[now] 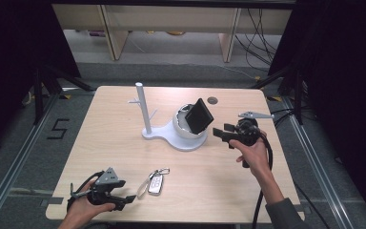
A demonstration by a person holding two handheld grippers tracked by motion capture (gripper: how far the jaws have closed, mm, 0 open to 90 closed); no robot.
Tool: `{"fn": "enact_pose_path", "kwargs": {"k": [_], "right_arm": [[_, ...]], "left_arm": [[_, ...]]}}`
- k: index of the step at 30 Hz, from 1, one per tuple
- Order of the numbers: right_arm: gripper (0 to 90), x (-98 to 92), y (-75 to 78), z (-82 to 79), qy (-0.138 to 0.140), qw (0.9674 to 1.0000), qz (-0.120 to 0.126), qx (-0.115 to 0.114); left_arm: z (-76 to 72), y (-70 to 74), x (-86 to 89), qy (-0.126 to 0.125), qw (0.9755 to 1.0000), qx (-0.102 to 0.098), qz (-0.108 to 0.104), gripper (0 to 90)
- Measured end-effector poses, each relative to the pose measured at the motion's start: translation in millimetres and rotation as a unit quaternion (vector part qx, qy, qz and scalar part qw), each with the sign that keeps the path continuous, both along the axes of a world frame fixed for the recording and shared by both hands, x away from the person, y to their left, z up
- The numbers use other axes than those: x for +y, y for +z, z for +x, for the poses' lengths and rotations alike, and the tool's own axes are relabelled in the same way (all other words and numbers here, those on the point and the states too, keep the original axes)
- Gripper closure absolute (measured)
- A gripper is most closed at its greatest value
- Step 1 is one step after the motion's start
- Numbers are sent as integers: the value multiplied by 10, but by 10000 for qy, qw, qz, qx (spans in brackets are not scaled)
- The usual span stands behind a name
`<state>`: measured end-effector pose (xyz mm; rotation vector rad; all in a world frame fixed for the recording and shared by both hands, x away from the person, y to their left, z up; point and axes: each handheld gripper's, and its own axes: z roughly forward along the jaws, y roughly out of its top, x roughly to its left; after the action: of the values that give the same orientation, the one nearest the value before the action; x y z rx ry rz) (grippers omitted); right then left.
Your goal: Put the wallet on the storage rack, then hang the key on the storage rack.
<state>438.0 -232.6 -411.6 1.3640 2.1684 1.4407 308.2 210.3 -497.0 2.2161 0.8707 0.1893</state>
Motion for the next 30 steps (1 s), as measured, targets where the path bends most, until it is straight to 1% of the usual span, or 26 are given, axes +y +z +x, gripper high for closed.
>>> {"fn": "enact_pose_path", "kwargs": {"k": [2, 3, 5, 6, 7, 8, 9, 10, 11, 12, 13, 14, 15, 16, 17, 18, 19, 20, 22, 23, 24, 25, 26, 27, 29, 30], "right_arm": [[382, -14, -66, -87, 36, 9999, 128, 35], [373, -9, -89, -130, 20, 9997, 157, 181], [368, -25, -135, -190, -2, 9997, 141, 215], [364, -47, -173, -207, 14, 9999, 45, 127], [359, -52, -211, -237, 62, 9999, 47, 117], [351, -56, -252, -280, 89, 9996, 62, 243], [350, -61, -280, -298, 101, 9996, 86, 231], [345, -60, -307, -329, 73, 9994, 140, 316], [333, -65, -340, -343, 101, 9995, 109, 278], [325, -42, -365, -372, 18, 9992, 155, 367], [322, -48, -395, -379, 71, 9993, 114, 348], [314, -17, -452, -419, 60, 9994, -7, 350], [314, -17, -452, -419, 60, 9994, -7, 350], [308, 14, -476, -455, -6, 9991, 14, 418], [301, 13, -506, -461, 81, 9992, -106, 376], [294, 46, -520, -504, 12, 9986, -62, 527], [289, 36, -554, -506, 105, 9990, -218, 387], [289, 36, -554, -506, 105, 9990, -218, 387], [274, 56, -611, -593, 196, 9985, -328, 402], [258, 59, -619, -630, 162, 9983, -388, 398], [253, 67, -630, -657, 165, 9984, -379, 381], [253, 74, -650, -704, 215, 9981, -387, 417], [253, 78, -656, -746, 259, 9979, -381, 454], [253, 85, -671, -766, 282, 9977, -400, 459], [254, 76, -694, -824, 290, 9975, -446, 464], [255, 96, -701, -864, 224, 9970, -402, 622]], "left_arm": [[11, 7, -2, -15, 10000, -52, 1, 302], [8, 10, -3, -3, 10000, -21, -7, 301], [8, 10, 1, 1, 10000, -17, -25, 299], [10, 11, 1, 3, 10000, -7, -47, 297], [14, 11, -2, 44, 10000, -6, -83, 297], [16, 8, -8, 83, 9999, -11, -113, 295], [28, 15, 0, -27, 10000, -13, -56, 292], [17, 4, -10, 64, 9999, 28, -119, 290], [19, 0, -13, 82, 9999, 16, -120, 289], [16, -1, -11, 77, 9999, 32, -105, 286], [15, -1, -6, 50, 10000, 32, -73, 285], [18, -1, -2, 26, 10000, 11, -60, 283], [17, 0, 3, 20, 10000, 4, -44, 283], [14, -1, 5, 29, 10000, -2, -46, 281], [9, -3, 3, 69, 9999, 10, -73, 279], [0, -9, 4, 117, 9999, 16, -96, 278], [-1, -12, 15, 115, 9999, 12, -67, 276], [-1, -12, 15, 115, 9999, 12, -67, 272], [-3, -10, 17, 119, 9999, 11, -69, 272], [-2, -8, 15, 120, 9999, 2, -70, 270], [4, -4, 8, 124, 9999, -26, -100, 267], [2, 1, 1, 154, 9998, 8, -134, 264], [5, 12, 3, 127, 9999, -8, -91, 262], [10, 18, 2, 130, 9998, -52, -113, 259], [7, 16, 2, 194, 9997, -28, -168, 252], [6, 16, 5, 221, 9996, -27, -174, 243]]}}
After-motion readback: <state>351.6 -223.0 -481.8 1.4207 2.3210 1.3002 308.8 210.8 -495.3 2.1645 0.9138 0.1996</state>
